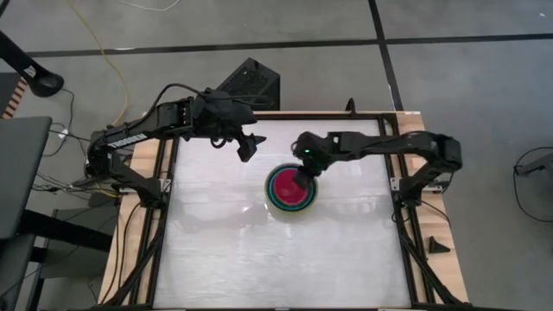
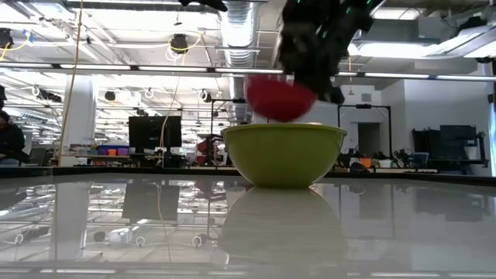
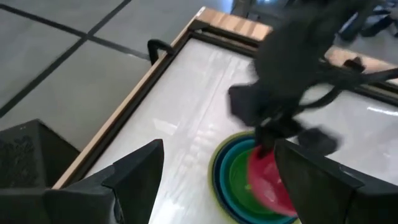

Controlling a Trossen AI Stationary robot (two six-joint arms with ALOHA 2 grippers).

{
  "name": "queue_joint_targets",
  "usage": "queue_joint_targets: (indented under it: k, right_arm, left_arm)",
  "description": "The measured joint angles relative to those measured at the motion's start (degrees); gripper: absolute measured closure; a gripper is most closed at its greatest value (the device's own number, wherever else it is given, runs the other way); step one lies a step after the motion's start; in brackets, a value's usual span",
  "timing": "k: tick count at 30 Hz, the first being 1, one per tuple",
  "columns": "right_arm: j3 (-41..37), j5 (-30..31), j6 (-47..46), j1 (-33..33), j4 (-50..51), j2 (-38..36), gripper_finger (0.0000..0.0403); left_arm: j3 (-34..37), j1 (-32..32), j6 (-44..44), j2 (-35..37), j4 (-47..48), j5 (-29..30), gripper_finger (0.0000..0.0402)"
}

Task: Nest bowls inside each other
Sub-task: Stack the red bowl on top of the green bowl, then return to Home Position

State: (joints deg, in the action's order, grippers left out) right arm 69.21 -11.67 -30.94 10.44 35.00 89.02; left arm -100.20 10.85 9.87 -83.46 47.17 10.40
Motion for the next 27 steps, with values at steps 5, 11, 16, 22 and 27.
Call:
queue_joint_targets:
  k: [5,11,16,22,27]
  right_arm:
    - [0.9,0.8,1.1,1.5,4.6,6.5,0.0362]
    - [2.5,1.0,2.8,0.7,9.1,9.6,0.0323]
    - [4.0,5.4,1.6,-0.2,7.6,6.2,0.0205]
    - [4.6,6.1,1.5,-0.2,4.1,-2.4,0.0104]
    - [4.6,9.0,4.6,-2.2,-1.6,-12.9,0.0101]
  left_arm:
    - [0.0,0.0,0.6,0.0,-1.2,-1.9,0.0109]
    - [0.0,0.0,1.6,0.0,-1.1,-4.0,0.0109]
    - [0.0,0.0,1.8,0.0,-1.1,-3.9,0.0109]
    - [0.0,0.0,0.8,0.0,-1.1,-3.7,0.0109]
    - [0.0,0.0,-0.3,3.2,-2.9,-3.7,0.0109]
